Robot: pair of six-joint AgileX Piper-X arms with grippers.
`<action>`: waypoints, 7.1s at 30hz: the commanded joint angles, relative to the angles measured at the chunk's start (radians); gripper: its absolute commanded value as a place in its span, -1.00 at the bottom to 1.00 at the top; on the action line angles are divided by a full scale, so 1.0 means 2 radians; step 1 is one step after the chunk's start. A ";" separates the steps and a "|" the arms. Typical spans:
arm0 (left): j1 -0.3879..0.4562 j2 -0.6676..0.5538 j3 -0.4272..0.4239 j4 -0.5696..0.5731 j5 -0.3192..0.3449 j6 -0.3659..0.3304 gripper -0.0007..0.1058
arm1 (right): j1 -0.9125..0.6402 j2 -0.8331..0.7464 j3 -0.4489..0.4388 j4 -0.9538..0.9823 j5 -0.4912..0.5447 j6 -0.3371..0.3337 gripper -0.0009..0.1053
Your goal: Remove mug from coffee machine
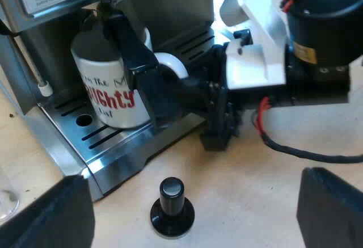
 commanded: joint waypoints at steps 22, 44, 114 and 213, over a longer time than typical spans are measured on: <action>-0.004 0.000 -0.002 -0.002 0.030 0.002 0.65 | 0.023 -0.238 0.162 0.020 0.031 -0.007 -0.98; -0.098 0.002 -0.002 -0.051 0.037 0.002 0.65 | 0.024 -0.511 0.162 0.334 0.031 -0.007 -0.98; -0.245 0.139 -0.002 -0.163 0.025 -0.010 0.65 | -0.135 -0.692 0.418 0.248 0.158 0.038 -0.98; -0.245 0.143 -0.001 -0.158 -0.008 -0.002 0.65 | -0.232 -0.462 0.309 0.241 -0.021 0.034 0.21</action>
